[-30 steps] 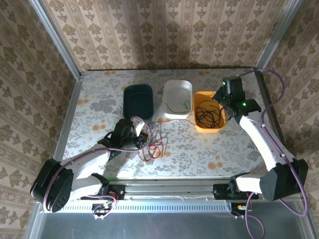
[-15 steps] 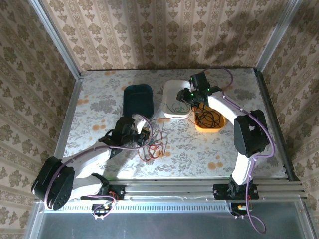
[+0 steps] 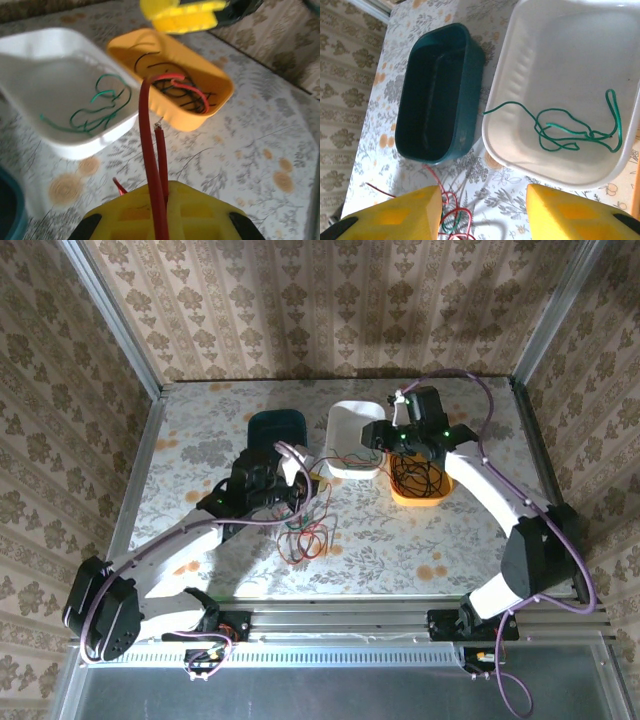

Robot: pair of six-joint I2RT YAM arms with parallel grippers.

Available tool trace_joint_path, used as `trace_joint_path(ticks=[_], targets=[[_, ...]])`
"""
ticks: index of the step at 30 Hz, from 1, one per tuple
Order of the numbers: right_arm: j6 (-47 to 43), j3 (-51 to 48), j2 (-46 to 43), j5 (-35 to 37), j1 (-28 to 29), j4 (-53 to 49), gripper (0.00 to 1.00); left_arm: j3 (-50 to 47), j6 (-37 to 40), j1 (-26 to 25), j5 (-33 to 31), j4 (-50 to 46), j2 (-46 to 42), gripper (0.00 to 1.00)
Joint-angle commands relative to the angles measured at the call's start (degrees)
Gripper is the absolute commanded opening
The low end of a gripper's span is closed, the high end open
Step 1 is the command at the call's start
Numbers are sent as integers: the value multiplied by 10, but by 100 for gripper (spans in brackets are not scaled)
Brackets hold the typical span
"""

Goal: Untangle the cables

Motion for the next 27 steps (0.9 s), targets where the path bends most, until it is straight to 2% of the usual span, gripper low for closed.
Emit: trace_joint_path(ticks=[1,7,9,12,18,23,27], targets=[[-61,-8,-42,-29,3,-19,52,30,14,-4,34,-11,5,0],[-125,4,-69,-76,4,-56,57,62,15,-5,65,-17,22,0],[-143,2,-88,-100,8,-73,62,63,20,-6,68,-17,29,0],[-173,-8,-92,-89,31,-100,67,65,25,-6,70,-19,37,0],[-223,-12,-76,16,86,-142,69,74,30,-7,76,-25,47,0],[-264,11,-27,184,130,-143,69,77,33,-10,82,-35,49,0],[-270,27,0,233,135,-111,66,78,32,-15,86,-44,48,0]])
